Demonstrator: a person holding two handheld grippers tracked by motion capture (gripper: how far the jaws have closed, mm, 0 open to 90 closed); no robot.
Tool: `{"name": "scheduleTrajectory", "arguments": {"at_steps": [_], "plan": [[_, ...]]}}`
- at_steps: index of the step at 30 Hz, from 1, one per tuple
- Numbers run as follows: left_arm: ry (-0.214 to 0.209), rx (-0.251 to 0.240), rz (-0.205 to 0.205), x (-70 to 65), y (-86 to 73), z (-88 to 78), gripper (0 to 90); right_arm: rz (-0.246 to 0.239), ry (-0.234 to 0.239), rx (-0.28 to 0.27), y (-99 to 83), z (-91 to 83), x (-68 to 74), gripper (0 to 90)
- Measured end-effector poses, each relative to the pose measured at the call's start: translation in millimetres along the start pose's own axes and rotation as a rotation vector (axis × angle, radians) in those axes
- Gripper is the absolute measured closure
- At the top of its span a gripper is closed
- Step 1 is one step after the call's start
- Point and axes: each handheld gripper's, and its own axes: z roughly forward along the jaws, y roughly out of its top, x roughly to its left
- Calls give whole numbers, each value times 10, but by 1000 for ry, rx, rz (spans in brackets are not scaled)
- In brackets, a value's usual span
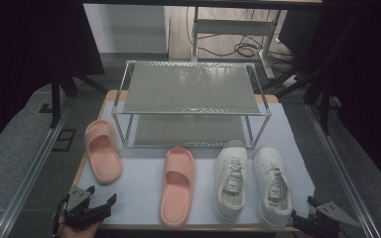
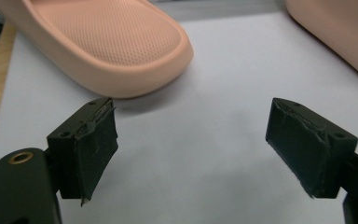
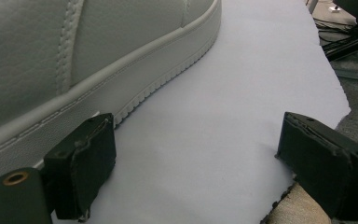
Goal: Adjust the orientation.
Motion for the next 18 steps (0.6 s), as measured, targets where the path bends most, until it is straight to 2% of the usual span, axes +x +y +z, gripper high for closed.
{"name": "scheduleTrajectory", "arguments": {"at_steps": [11,15,18], "plan": [[-3,16,15,10,218,64,190,-1,-1,-5,-6,0,1,117],[-22,7,-17,55,325,102,198,0,-1,-5,-7,0,1,116],[-21,9,-23,73,411,143,200,1,-1,-6,-7,0,2,117]]}}
